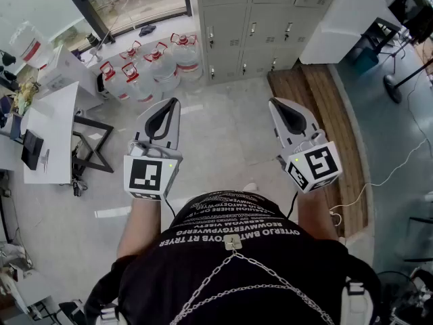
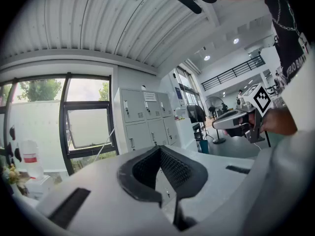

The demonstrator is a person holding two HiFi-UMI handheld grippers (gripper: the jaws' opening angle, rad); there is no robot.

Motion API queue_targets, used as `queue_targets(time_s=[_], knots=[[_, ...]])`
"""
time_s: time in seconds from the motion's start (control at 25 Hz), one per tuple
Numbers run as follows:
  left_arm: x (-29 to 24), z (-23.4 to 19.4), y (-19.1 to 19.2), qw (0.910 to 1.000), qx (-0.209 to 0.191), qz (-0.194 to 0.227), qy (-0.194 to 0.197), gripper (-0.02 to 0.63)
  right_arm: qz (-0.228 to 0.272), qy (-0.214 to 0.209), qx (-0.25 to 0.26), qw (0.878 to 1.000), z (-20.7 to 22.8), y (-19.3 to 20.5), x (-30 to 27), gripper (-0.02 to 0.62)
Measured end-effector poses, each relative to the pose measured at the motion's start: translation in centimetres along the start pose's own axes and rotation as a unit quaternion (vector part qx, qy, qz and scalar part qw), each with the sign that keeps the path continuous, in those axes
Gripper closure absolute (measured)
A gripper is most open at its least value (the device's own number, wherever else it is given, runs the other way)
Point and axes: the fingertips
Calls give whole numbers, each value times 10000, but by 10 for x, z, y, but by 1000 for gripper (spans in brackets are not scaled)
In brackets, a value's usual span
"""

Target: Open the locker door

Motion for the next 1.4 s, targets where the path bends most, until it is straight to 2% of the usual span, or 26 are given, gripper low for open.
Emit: queue_targets(time_s=[0.28,0.4,0.56,0.64,0.8,1.04,1.2,1.4], knots=[[38,-26,-2,9992,78,373,147,601,-36,216,-66,9997,-53,-7,1,600],[48,-34,11,9996,93,239,132,601,-32,198,-44,9998,-68,-10,0,598],[48,-42,32,9998,179,-17,86,601,-135,295,-108,9994,-67,-4,-1,598],[42,-42,38,9997,240,-48,78,601,-159,293,-266,9991,-58,2,-3,598],[28,-46,41,9990,394,164,-101,601,-320,226,-596,9975,-35,21,-16,598],[-27,-53,34,9983,277,225,-465,601,-405,-10,-636,9972,16,49,-49,598],[-76,-46,31,9994,17,145,-320,601,-331,-140,-718,9968,64,58,-80,598],[-141,-45,37,9994,126,-16,-329,601,-237,-282,-715,9968,116,65,-108,598]])
Point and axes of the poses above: the fingertips, and each gripper's own axes: x backward along the fingers, z to its right, y out of its underside, and after that the axes turned 2 degrees about x, right-handed
